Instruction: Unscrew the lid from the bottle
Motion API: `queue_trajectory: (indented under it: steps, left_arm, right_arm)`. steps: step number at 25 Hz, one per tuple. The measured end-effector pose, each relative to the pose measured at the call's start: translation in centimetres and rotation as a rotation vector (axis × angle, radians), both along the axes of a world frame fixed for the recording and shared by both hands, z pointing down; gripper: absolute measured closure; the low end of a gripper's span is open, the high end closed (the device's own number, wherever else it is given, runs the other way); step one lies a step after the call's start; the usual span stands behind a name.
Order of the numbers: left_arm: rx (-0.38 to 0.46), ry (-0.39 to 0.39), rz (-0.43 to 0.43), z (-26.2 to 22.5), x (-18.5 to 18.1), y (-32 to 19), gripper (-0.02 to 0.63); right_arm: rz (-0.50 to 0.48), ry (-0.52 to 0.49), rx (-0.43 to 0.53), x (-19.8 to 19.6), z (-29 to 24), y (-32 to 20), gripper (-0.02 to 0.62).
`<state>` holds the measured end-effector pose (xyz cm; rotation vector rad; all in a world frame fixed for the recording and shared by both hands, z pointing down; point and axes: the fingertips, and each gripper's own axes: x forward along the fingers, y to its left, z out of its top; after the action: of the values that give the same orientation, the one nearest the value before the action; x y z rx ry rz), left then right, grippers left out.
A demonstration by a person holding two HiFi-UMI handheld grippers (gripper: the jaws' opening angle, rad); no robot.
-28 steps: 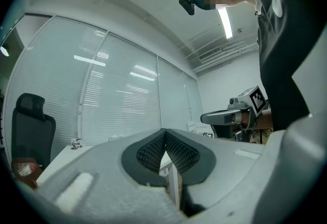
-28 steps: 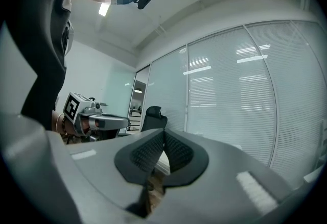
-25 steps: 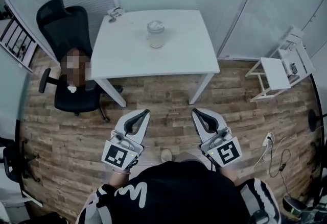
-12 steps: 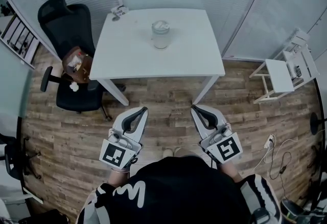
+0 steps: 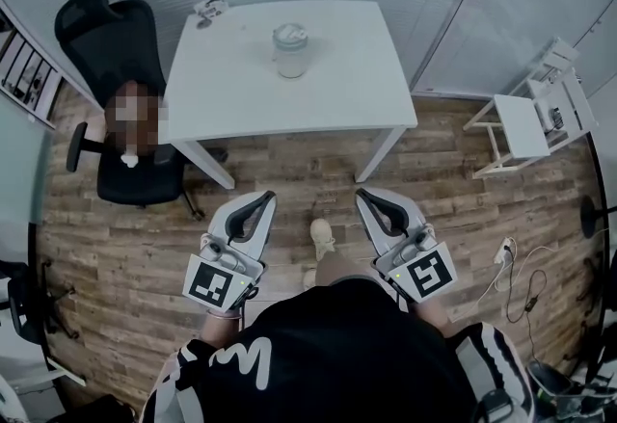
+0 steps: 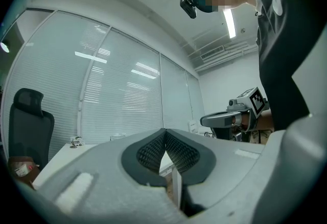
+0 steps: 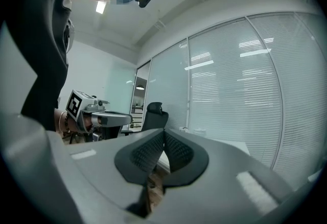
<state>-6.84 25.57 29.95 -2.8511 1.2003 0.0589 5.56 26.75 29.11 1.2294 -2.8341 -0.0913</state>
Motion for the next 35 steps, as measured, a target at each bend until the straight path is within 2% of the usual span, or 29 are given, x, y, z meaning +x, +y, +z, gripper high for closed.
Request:
queue_trajectory:
  steps: [7, 11, 17, 22, 35]
  left_arm:
    - [0.009, -0.020, -0.006, 0.2, 0.7, -1.4, 0.611]
    - [0.020, -0.023, -0.017, -0.1, 0.8, -3.6, 0.611]
    - [0.021, -0.029, -0.029, 0.0, 0.9, -9.6, 0.611]
    - [0.027, -0.051, -0.030, 0.1, 1.5, -15.2, 0.611]
    - [0.005, -0.028, -0.109, 0.2, 0.6, -27.6, 0.611]
  right_arm:
    - [0.010, -0.007, 0.007, 1.2, 0.4, -1.6, 0.594]
    - [0.045, -0.022, 0.012, 2.7, 0.6, -4.4, 0.594]
    - [0.055, -0.025, 0.058, 3.7, 0.0, -10.5, 0.594]
    - [0.044, -0.033, 0.039, 4.1, 0.7, -16.3, 0.594]
    - [-0.045, -0.014, 0.020, 2.7, 0.5, -29.2, 0.594]
